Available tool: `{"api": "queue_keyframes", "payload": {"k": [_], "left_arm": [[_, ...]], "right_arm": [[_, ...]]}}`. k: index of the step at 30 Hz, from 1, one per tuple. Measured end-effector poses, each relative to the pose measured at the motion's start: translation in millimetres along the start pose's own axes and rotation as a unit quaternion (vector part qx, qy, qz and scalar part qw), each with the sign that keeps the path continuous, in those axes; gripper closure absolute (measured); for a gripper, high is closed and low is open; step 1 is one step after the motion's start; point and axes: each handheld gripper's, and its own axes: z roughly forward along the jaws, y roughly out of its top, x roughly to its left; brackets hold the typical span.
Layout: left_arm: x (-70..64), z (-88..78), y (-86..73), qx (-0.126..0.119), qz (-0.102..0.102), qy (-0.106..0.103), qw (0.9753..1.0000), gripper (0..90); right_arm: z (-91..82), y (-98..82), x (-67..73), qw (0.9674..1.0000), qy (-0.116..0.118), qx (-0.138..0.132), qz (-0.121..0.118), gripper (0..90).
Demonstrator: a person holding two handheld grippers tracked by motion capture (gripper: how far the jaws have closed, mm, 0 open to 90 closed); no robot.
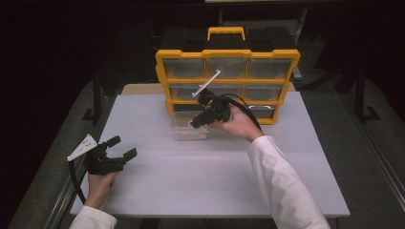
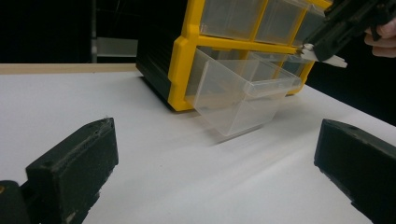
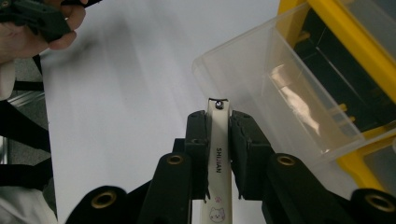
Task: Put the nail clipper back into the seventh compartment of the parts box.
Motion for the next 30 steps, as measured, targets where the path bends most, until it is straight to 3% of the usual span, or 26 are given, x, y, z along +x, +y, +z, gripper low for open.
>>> {"api": "queue_keyframes", "payload": {"k": [15, 30], "left_arm": [[0.5, 0.5, 0.3, -0.003, -0.002, -0.001, 1.0, 0.0], [0.5, 3.1, -0.5, 0.003, -0.005, -0.009, 0.9999, 0.0]], "right_arm": [[7.2, 23.3, -6.0, 0.9999, -0.003, 0.008, -0.008, 76.3], [31.9, 37.5, -15.0, 0.9996, -0.019, 0.018, -0.01, 76.2]]}}
